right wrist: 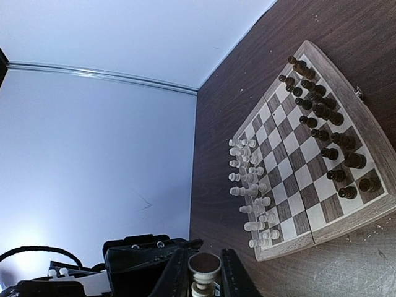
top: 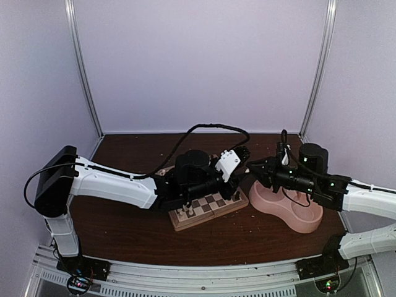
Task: Set up the chess pieces on the board
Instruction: Pass from the right arm to the left
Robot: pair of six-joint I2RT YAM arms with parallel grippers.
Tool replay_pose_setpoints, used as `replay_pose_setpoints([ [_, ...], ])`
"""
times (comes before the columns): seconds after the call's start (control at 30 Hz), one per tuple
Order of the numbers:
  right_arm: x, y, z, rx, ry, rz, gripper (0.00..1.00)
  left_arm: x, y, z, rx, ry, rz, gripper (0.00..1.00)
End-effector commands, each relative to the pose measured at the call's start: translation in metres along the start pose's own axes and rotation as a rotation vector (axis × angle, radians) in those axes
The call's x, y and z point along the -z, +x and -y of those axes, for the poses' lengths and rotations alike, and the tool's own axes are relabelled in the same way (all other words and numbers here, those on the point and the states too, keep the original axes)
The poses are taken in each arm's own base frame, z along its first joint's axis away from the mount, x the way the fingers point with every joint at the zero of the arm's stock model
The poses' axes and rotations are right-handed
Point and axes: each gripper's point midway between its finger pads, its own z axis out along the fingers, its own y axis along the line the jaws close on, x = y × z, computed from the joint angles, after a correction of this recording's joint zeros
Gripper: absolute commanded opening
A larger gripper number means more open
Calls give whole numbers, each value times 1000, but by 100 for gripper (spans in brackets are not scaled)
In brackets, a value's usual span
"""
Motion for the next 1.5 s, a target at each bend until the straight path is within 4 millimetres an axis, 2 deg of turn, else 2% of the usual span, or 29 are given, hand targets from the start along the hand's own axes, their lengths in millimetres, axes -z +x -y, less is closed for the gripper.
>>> replay_pose_setpoints([
  [0.0,-3,-2,-3,-17,-28,21,18,-4,-17,-3,-1,-20,60,34],
  [0.23,-5,-1,-7,-27,-46,17,17,-7,-17,-5,3,-32,71,31],
  [0.57,-2,-1,-3,-29,-38,28,18,-11,-17,-10,1,-62,56,8],
  [0.63,-1,-2,0,-30,-31,37,19,-11,-15,-10,3,-67,52,6],
  [0.8,1,-4,3,-24,-19,53,20,-11,-14,-11,9,-73,46,7],
  [0.93,3,-5,6,-17,-8,63,20,-11,-16,-12,24,-74,54,25],
  [1.07,4,-6,5,-19,-9,68,20,-11,-18,-9,37,-57,74,30],
  [1.23,4,-6,2,-28,-19,66,20,-11,-19,-7,42,-46,88,29],
  [1.4,5,-6,0,-34,-28,67,20,-11,-19,-7,40,-47,88,14],
  [1.47,5,-6,0,-36,-32,67,20,-11,-19,-7,40,-48,85,12],
])
